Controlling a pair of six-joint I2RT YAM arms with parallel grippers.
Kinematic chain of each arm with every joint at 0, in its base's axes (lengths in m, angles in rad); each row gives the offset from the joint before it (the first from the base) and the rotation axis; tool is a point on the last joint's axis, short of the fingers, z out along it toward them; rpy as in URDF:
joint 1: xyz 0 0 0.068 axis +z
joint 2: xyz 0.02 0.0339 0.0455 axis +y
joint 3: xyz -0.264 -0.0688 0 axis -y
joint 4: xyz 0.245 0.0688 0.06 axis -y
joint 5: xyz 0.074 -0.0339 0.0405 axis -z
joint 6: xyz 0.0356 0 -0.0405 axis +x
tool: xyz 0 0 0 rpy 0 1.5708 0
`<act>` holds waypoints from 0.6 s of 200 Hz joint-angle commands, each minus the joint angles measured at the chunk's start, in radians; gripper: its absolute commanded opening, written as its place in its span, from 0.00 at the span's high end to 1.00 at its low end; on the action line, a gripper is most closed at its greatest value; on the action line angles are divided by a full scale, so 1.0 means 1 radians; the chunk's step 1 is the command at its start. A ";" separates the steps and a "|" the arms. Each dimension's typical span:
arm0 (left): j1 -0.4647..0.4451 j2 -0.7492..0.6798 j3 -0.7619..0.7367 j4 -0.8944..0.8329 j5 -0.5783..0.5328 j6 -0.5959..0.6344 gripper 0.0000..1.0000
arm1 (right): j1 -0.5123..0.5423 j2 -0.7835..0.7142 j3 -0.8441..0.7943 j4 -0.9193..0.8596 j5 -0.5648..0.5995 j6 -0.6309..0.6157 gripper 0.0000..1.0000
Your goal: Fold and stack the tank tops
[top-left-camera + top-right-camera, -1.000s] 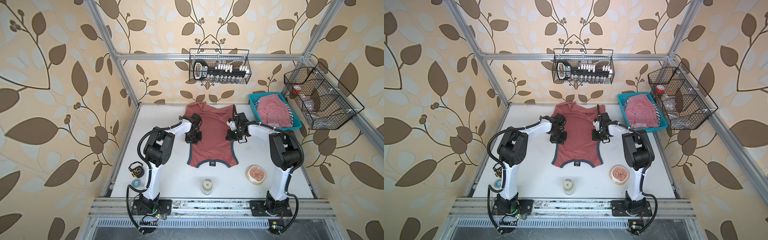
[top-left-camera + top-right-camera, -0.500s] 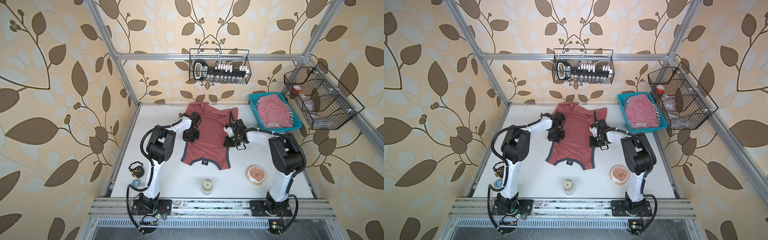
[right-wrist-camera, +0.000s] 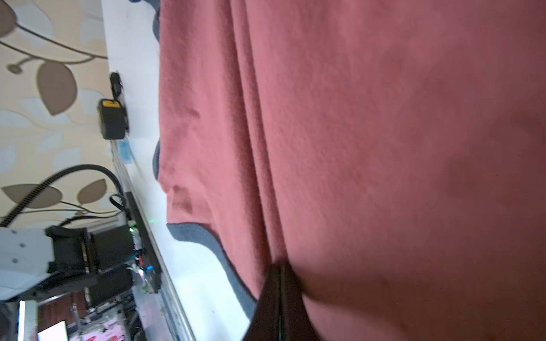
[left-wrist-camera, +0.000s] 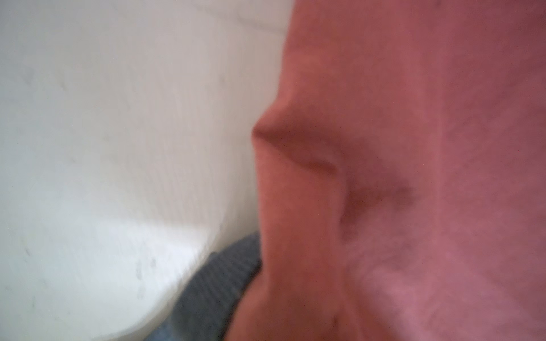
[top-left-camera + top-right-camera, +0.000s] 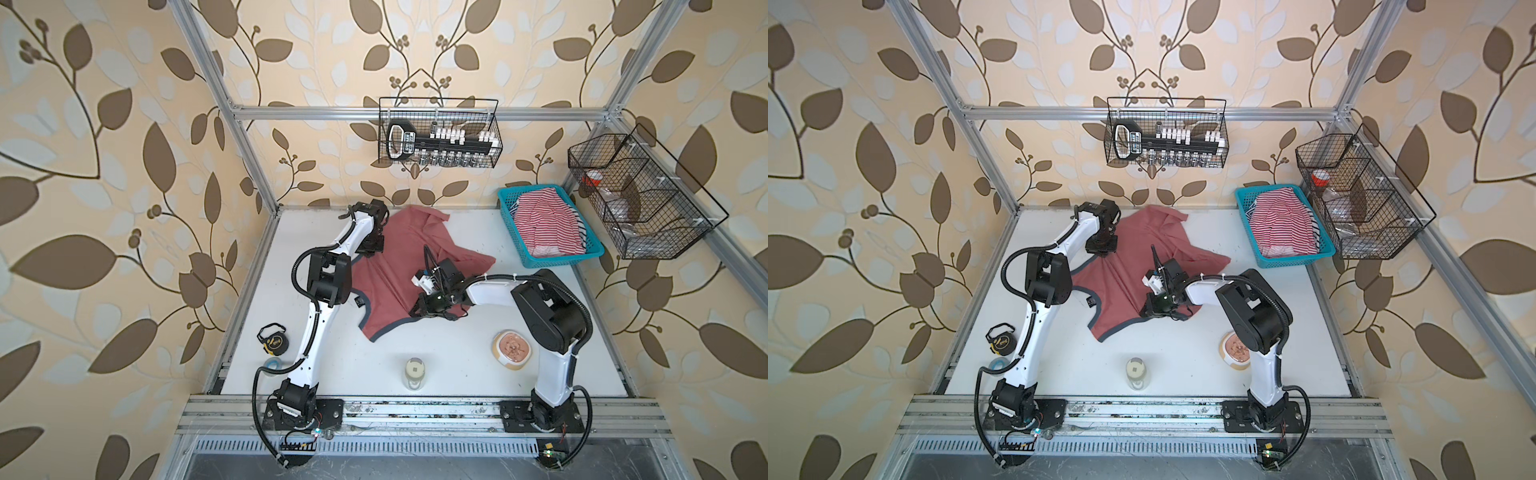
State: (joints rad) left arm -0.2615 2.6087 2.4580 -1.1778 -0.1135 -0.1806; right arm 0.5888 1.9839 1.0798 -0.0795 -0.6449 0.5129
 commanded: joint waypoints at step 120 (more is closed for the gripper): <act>0.004 -0.641 -0.507 0.277 0.121 -0.003 0.84 | -0.281 -0.262 0.130 -0.375 0.140 -0.187 0.74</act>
State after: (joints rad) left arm -0.2302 2.0644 2.1059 -0.8822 -0.0345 -0.1383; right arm 0.3702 1.7134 1.1793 -0.2031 -0.6533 0.5018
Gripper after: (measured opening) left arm 0.193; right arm 0.317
